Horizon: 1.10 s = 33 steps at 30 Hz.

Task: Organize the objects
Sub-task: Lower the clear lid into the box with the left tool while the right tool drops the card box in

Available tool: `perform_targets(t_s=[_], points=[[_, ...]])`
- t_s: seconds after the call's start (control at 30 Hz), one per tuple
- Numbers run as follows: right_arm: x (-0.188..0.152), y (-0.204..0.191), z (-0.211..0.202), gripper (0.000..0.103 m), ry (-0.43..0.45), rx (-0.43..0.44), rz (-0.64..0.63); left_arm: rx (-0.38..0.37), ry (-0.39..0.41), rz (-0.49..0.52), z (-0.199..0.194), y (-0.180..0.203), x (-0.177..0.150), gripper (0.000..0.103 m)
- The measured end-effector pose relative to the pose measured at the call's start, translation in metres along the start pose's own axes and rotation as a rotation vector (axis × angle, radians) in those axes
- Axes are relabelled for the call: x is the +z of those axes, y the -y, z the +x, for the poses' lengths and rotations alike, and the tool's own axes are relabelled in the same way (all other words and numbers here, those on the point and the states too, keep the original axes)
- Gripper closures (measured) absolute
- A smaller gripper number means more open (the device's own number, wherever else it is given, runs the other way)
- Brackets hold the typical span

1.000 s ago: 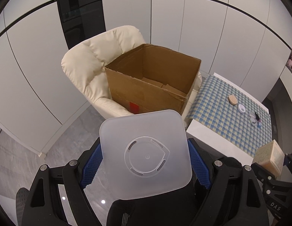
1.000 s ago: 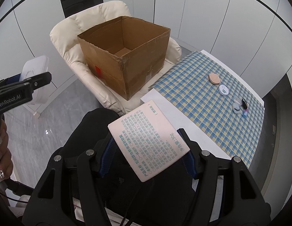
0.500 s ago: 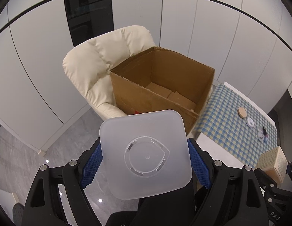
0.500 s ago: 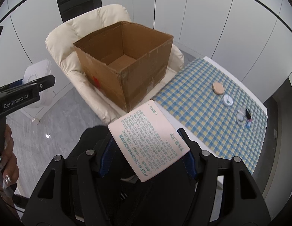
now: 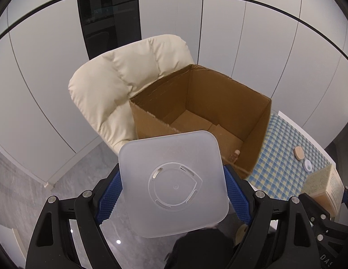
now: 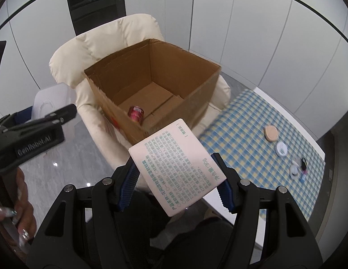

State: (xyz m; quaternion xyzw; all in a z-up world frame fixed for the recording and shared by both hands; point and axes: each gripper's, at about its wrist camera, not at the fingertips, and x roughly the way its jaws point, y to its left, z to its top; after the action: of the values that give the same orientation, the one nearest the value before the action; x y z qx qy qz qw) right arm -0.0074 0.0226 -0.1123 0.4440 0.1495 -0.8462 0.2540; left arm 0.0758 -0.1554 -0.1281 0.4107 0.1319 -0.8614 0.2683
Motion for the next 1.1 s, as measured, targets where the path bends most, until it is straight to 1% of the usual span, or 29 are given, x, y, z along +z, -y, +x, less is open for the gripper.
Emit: perform_targets(t_s=[0.07, 0.2, 0.3, 0.43, 0.57, 0.77, 0.9, 0.93, 0.97, 1.0, 1.03, 1.07, 1.1], points=[[0.012, -0.005, 0.012, 0.038, 0.005, 0.007, -0.009, 0.003, -0.008, -0.002, 0.01, 0.002, 0.008, 0.017], [0.035, -0.012, 0.038, 0.038, 0.0, 0.038, -0.02, -0.027, -0.039, -0.024, 0.033, 0.002, 0.023, 0.017], [0.048, -0.017, 0.057, 0.038, -0.011, 0.041, -0.029, -0.007, -0.039, -0.015, 0.048, 0.006, 0.033, 0.017], [0.062, -0.018, 0.083, 0.038, -0.027, 0.041, -0.036, -0.006, -0.04, -0.02, 0.068, 0.008, 0.048, 0.017], [0.077, -0.015, 0.108, 0.038, -0.044, 0.038, -0.035, 0.011, -0.044, -0.019, 0.091, 0.01, 0.062, 0.017], [0.091, -0.012, 0.14, 0.038, -0.069, 0.037, -0.036, 0.028, -0.062, -0.023, 0.117, 0.011, 0.072, 0.017], [0.101, -0.008, 0.151, 0.038, -0.057, 0.047, -0.046, 0.031, -0.07, -0.027, 0.129, 0.014, 0.076, 0.016], [0.103, -0.007, 0.151, 0.035, -0.055, 0.052, -0.051, 0.03, -0.075, -0.031, 0.13, 0.014, 0.077, 0.016], [0.105, -0.007, 0.153, 0.023, -0.056, 0.054, -0.062, 0.028, -0.087, -0.035, 0.133, 0.014, 0.078, 0.013], [0.106, -0.008, 0.153, 0.014, -0.053, 0.046, -0.069, 0.026, -0.102, -0.035, 0.136, 0.015, 0.078, 0.011], [0.107, -0.008, 0.152, 0.002, -0.041, 0.03, -0.075, 0.025, -0.108, -0.032, 0.136, 0.016, 0.078, 0.005], [0.108, -0.008, 0.149, 0.0, -0.012, 0.009, -0.079, 0.023, -0.116, -0.029, 0.137, 0.016, 0.078, 0.001], [0.108, -0.007, 0.145, 0.0, 0.006, -0.001, -0.082, 0.017, -0.115, -0.029, 0.136, 0.016, 0.078, 0.001]])
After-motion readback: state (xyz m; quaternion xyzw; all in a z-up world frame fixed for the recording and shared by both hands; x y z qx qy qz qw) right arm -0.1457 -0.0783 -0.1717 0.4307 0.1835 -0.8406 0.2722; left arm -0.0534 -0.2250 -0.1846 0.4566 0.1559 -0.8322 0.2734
